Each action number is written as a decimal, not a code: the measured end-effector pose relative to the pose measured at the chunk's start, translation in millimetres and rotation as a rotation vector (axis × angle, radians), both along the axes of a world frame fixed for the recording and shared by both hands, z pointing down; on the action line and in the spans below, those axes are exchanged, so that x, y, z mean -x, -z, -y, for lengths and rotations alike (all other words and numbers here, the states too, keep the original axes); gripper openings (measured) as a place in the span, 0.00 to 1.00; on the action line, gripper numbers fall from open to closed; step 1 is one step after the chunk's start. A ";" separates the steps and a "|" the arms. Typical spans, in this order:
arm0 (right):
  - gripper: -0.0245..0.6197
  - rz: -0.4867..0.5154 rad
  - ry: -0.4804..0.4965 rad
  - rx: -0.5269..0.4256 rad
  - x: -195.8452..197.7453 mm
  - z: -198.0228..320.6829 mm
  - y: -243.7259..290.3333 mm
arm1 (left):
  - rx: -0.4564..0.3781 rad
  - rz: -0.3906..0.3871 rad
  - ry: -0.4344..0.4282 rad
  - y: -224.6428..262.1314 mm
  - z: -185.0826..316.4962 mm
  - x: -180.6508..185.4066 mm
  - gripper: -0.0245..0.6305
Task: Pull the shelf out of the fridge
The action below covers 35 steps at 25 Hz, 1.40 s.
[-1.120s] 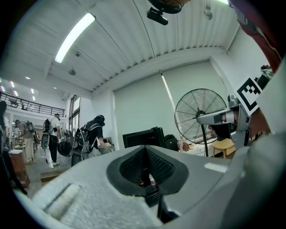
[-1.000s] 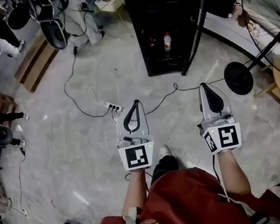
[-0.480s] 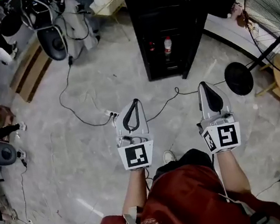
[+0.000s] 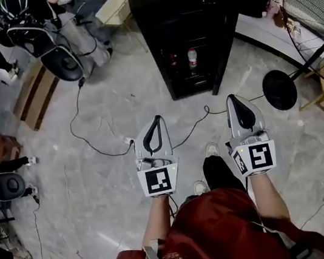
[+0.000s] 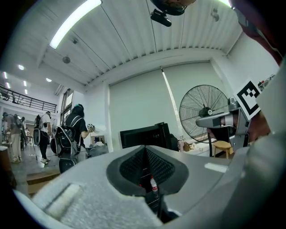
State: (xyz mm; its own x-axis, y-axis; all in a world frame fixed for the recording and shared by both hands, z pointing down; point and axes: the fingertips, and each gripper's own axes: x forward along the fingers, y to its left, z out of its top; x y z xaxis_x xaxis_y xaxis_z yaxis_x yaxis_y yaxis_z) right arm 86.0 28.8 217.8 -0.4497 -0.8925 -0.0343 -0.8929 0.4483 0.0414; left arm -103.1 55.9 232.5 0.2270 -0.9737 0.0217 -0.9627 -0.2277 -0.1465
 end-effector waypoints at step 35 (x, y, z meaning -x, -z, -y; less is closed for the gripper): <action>0.03 0.020 0.035 0.180 -20.0 262.2 -95.7 | 0.096 -0.010 0.045 -76.6 250.5 -31.4 0.04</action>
